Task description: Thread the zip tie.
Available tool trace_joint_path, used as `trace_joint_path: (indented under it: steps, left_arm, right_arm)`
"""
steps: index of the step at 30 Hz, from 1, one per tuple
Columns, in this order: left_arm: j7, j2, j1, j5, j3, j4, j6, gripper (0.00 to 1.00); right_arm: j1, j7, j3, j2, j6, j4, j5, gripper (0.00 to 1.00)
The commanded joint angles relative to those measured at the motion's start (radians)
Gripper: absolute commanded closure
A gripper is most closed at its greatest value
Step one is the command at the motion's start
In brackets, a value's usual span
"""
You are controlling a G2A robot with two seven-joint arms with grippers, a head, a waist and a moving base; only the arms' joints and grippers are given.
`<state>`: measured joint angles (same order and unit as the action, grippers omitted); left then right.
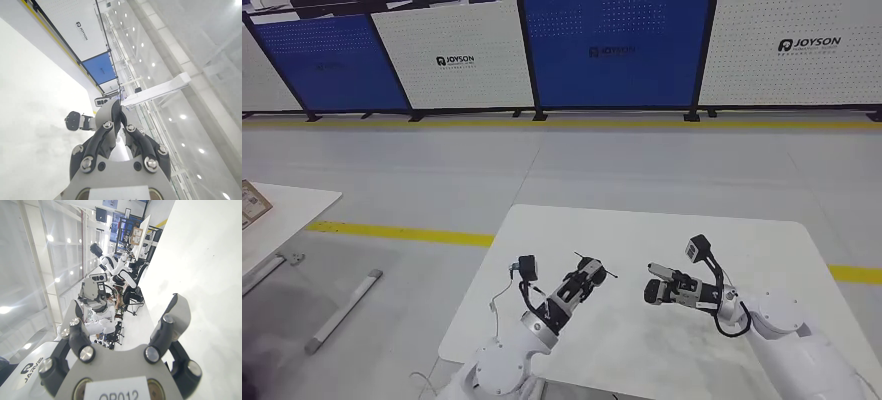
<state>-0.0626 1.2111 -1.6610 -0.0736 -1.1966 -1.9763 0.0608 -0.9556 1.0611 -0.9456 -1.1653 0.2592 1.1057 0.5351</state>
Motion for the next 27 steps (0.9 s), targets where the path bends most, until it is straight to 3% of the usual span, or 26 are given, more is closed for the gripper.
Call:
trace_joint_path:
  steps: [1,5,7,17,22,27]
  left_arm:
    - [0.013,0.003,0.012,0.028,0.021,0.032,-0.001,1.00]
    - [0.028,0.006,0.032,0.081,0.051,0.084,-0.026,1.00]
    - [0.026,0.007,0.043,0.123,0.066,0.108,-0.061,1.00]
    - [0.029,0.009,0.045,0.089,0.069,0.108,-0.071,1.00]
    - [0.005,0.007,0.050,0.155,0.088,0.152,-0.073,1.00]
    - [0.016,0.007,0.047,0.155,0.085,0.160,-0.081,1.00]
  right_arm:
    - [0.000,0.000,0.000,0.000,0.000,0.000,0.000,0.00]
    - [0.000,0.000,0.000,0.000,0.000,0.000,0.000,0.00]
    - [0.000,0.000,0.000,0.000,0.000,0.000,0.000,0.00]
    - [0.000,0.000,0.000,0.000,0.000,0.000,0.000,0.00]
    - [0.000,0.000,0.000,0.000,0.000,0.000,0.000,0.00]
    - [0.000,0.000,0.000,0.000,0.000,0.000,0.000,0.00]
